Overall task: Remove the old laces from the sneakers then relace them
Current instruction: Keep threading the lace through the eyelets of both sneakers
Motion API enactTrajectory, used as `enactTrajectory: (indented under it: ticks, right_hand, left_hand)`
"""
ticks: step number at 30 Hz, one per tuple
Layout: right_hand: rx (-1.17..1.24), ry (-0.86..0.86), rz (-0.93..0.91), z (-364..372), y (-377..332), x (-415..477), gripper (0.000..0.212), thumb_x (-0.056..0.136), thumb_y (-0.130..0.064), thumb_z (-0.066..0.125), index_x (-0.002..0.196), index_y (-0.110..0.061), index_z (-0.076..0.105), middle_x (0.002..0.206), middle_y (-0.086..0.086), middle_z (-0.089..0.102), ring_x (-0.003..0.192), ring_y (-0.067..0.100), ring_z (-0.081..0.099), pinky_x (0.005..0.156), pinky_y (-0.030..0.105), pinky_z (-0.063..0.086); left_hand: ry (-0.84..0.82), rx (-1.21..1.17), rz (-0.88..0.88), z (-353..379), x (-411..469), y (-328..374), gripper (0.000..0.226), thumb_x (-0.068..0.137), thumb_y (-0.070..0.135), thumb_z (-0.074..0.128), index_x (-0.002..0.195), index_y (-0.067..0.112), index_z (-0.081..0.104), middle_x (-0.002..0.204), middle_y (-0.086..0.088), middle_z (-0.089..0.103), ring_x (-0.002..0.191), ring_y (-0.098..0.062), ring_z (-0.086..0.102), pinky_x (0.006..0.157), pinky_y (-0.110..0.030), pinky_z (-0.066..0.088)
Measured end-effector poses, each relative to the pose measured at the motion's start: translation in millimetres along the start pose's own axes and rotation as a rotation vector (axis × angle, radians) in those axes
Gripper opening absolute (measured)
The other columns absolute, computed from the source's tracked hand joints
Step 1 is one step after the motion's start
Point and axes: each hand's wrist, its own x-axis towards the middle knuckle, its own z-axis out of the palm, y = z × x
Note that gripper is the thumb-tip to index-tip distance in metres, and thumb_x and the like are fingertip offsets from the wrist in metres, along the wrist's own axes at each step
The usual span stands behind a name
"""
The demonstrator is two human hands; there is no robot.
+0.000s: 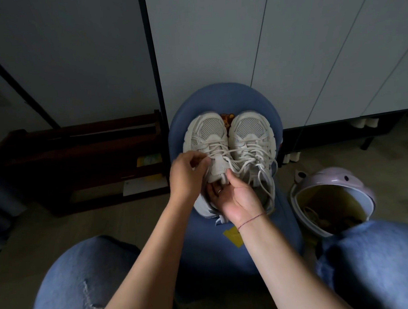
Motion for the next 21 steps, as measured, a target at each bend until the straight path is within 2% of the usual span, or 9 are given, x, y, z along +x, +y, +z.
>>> enactTrajectory:
  ticks: [3, 5, 7, 9, 11, 13, 15, 19, 21]
  right_hand:
    - [0.008, -0.009, -0.001, 0.1, 0.2, 0.4, 0.028, 0.098, -0.025, 0.046, 0.09, -0.004, 0.063, 0.073, 0.013, 0.069, 0.076, 0.022, 0.063, 0.058, 0.031, 0.058]
    - [0.008, 0.0, 0.002, 0.7, 0.1, 0.8, 0.028, 0.098, -0.025, 0.046, 0.09, -0.004, 0.063, 0.074, 0.012, 0.069, 0.077, 0.022, 0.063, 0.06, 0.031, 0.058]
    - [0.004, 0.007, 0.004, 0.3, -0.7, 1.7, 0.026, 0.098, -0.024, 0.047, 0.089, -0.006, 0.063, 0.076, 0.011, 0.067, 0.081, 0.021, 0.059, 0.074, 0.031, 0.056]
    - [0.003, 0.011, 0.008, -1.4, -2.3, 2.2, 0.021, 0.097, -0.023, 0.048, 0.091, -0.008, 0.062, 0.084, 0.009, 0.065, 0.086, 0.02, 0.057, 0.093, 0.033, 0.046]
    - [-0.008, 0.008, -0.002, -2.7, -3.1, 3.0, 0.017, 0.097, -0.022, 0.049, 0.096, -0.01, 0.061, 0.096, 0.008, 0.063, 0.093, 0.02, 0.056, 0.099, 0.035, 0.04]
    - [-0.015, -0.001, -0.012, -2.9, -3.0, 3.1, 0.016, 0.097, -0.021, 0.048, 0.099, -0.011, 0.06, 0.102, 0.007, 0.063, 0.099, 0.021, 0.056, 0.102, 0.037, 0.038]
    - [-0.014, -0.01, -0.012, -2.6, -2.2, 2.8, 0.015, 0.097, -0.021, 0.048, 0.098, -0.011, 0.06, 0.1, 0.007, 0.063, 0.098, 0.02, 0.056, 0.101, 0.036, 0.039]
    - [-0.023, -0.017, 0.019, -3.0, -1.2, 3.1, 0.02, 0.096, -0.025, 0.049, 0.099, -0.008, 0.061, 0.094, 0.008, 0.062, 0.089, 0.019, 0.057, 0.081, 0.03, 0.053]
    - [-0.023, -0.016, 0.019, -3.4, -1.3, 4.0, 0.023, 0.096, -0.026, 0.049, 0.102, -0.006, 0.061, 0.096, 0.011, 0.063, 0.09, 0.021, 0.059, 0.073, 0.031, 0.057]
  left_hand:
    - [-0.008, -0.009, -0.017, -1.6, -0.3, 5.9, 0.01, 0.089, 0.022, 0.07, 0.093, 0.013, 0.072, 0.079, 0.007, 0.067, 0.077, -0.009, 0.063, 0.069, -0.024, 0.048]
    - [-0.028, 0.022, -0.021, -2.8, 1.8, 6.7, 0.009, 0.092, 0.021, 0.067, 0.091, 0.013, 0.07, 0.075, 0.007, 0.064, 0.071, -0.007, 0.059, 0.064, -0.02, 0.043]
    - [-0.039, 0.029, -0.051, -5.7, 3.4, 7.3, 0.009, 0.095, 0.019, 0.063, 0.091, 0.012, 0.067, 0.078, 0.005, 0.063, 0.07, -0.004, 0.056, 0.06, -0.014, 0.039]
    - [0.046, -0.032, -0.184, -10.4, 6.6, 2.7, 0.013, 0.098, 0.016, 0.057, 0.097, 0.009, 0.068, 0.087, -0.002, 0.065, 0.078, -0.011, 0.059, 0.066, -0.018, 0.039]
    - [0.213, -0.131, -0.392, -20.4, 10.8, -5.8, 0.02, 0.101, 0.015, 0.051, 0.106, 0.006, 0.067, 0.096, -0.008, 0.065, 0.092, -0.022, 0.061, 0.075, -0.024, 0.04]
    - [0.33, -0.159, -0.52, -27.7, 12.2, -12.6, 0.022, 0.102, 0.015, 0.048, 0.112, 0.006, 0.065, 0.098, -0.006, 0.062, 0.095, -0.023, 0.06, 0.076, -0.028, 0.042]
    - [0.273, -0.145, -0.41, -25.4, 12.3, -13.2, 0.019, 0.1, 0.016, 0.053, 0.111, 0.007, 0.065, 0.096, -0.003, 0.062, 0.096, -0.022, 0.062, 0.075, -0.026, 0.042]
    - [-0.08, -0.132, -0.056, -6.8, 5.0, 1.2, 0.013, 0.091, 0.022, 0.069, 0.104, 0.02, 0.066, 0.093, 0.008, 0.066, 0.089, -0.01, 0.063, 0.076, -0.017, 0.046]
    - [-0.1, -0.053, -0.008, -2.6, 1.9, 4.2, 0.015, 0.088, 0.024, 0.073, 0.101, 0.019, 0.067, 0.086, 0.008, 0.065, 0.078, -0.005, 0.06, 0.066, -0.009, 0.042]
